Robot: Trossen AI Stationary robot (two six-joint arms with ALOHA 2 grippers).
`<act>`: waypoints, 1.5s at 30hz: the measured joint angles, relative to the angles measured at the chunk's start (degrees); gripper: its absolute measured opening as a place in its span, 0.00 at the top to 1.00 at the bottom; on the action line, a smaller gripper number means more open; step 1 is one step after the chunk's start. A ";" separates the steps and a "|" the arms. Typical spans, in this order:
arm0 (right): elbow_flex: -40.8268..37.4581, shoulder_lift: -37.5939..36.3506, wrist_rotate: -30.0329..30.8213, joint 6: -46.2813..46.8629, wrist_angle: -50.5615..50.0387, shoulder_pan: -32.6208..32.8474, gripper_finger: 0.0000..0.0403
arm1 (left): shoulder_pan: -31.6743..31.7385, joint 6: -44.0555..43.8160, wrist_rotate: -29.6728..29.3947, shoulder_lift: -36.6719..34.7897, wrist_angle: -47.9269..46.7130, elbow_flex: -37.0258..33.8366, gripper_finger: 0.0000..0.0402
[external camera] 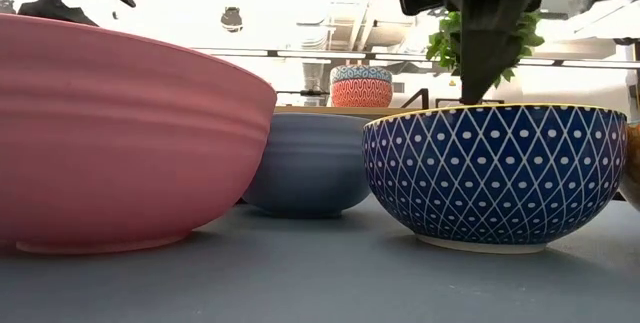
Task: Place and stack bowls onto a shelf
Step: Stack the yellow-patterned bowl on top of the orange-patterned bowl on the shelf
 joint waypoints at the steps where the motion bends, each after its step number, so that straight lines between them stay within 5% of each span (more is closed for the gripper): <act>1: 0.01 0.84 -0.03 -0.03 0.70 -0.01 0.47 | 0.00 0.00 0.31 -0.01 0.01 0.00 0.29; 13: -0.03 10.41 -5.74 4.97 6.58 1.90 0.48 | 0.00 -0.02 3.91 -0.01 -3.20 0.00 0.29; 17: 0.00 10.58 -5.14 8.53 4.78 1.86 0.60 | 0.01 0.00 4.06 -0.01 -3.26 0.00 0.29; 22: 0.02 10.40 -4.48 9.99 3.15 1.42 0.91 | 0.00 0.00 4.01 -0.01 -3.26 0.00 0.29; 29: 0.02 10.20 -3.97 10.74 1.55 -0.29 0.91 | 0.00 0.52 3.99 0.00 -3.26 0.00 0.29; 37: -0.02 2.56 -2.29 6.75 -5.06 -4.69 0.91 | 0.00 1.62 3.58 -0.01 -3.26 0.00 0.29; 45: 1.78 -12.82 -1.87 5.10 -15.80 -14.06 0.91 | 0.01 2.15 2.41 -0.01 -3.26 0.00 0.29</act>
